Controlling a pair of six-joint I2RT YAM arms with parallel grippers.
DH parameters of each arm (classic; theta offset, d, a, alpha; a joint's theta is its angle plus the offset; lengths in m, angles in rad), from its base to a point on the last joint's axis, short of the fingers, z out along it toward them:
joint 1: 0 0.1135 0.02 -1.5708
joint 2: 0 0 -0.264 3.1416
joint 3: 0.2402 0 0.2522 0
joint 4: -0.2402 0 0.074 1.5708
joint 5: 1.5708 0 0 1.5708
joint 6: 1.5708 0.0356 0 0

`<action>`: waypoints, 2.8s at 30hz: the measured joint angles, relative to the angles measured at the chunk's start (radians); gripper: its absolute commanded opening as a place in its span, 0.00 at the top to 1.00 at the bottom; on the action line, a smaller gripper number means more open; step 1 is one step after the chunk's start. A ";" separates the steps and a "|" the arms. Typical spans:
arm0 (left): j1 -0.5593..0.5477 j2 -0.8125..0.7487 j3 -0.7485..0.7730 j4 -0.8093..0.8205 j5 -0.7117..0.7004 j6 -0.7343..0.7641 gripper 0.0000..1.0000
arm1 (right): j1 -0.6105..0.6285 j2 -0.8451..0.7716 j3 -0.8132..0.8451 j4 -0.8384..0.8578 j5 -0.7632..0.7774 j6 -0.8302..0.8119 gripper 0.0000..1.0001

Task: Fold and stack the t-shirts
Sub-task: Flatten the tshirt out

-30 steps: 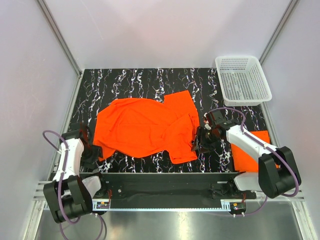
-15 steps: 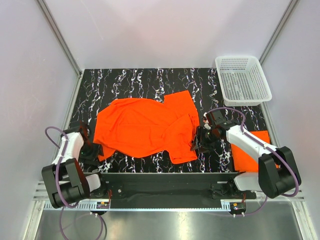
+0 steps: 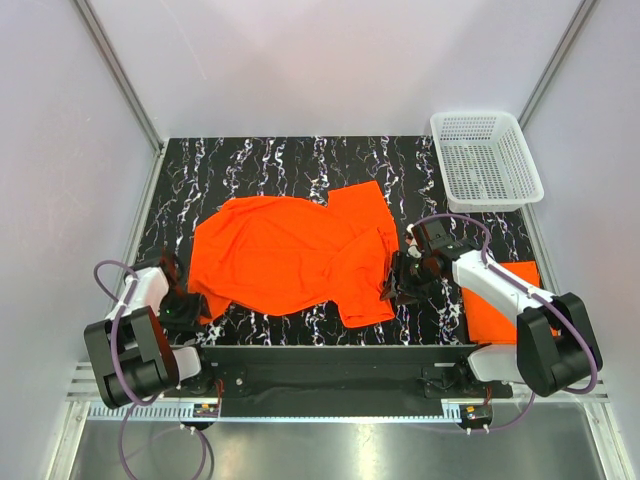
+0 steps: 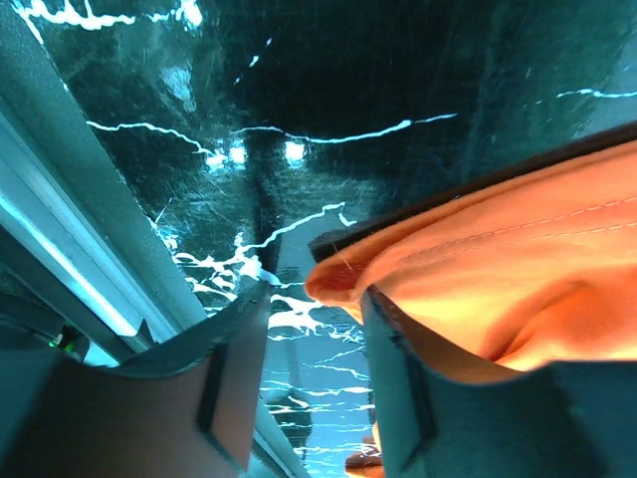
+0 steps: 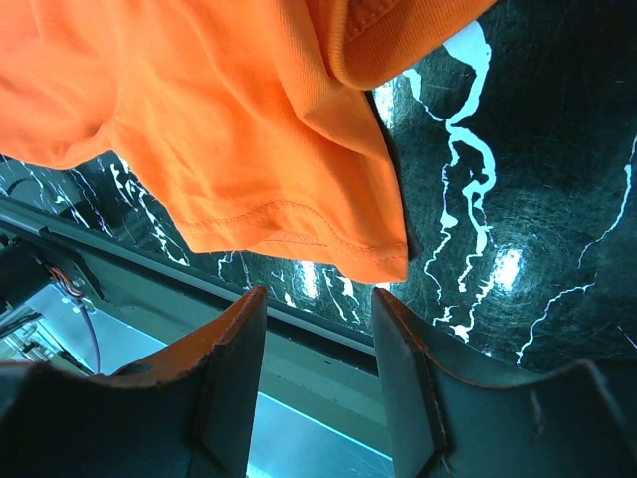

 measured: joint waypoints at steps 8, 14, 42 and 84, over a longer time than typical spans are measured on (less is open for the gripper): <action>0.021 0.000 0.009 0.019 -0.036 0.019 0.75 | 0.000 -0.019 -0.009 0.003 -0.002 0.017 0.42; 0.025 -0.009 0.049 0.048 -0.052 0.129 0.99 | 0.000 -0.026 -0.038 0.008 -0.033 0.053 0.30; -0.166 -0.275 0.131 0.092 0.082 0.415 1.00 | -0.058 0.084 -0.004 0.059 -0.084 0.107 0.90; -0.243 -0.237 0.159 0.094 0.066 0.484 1.00 | 0.023 -0.261 -0.299 0.072 0.103 0.513 0.57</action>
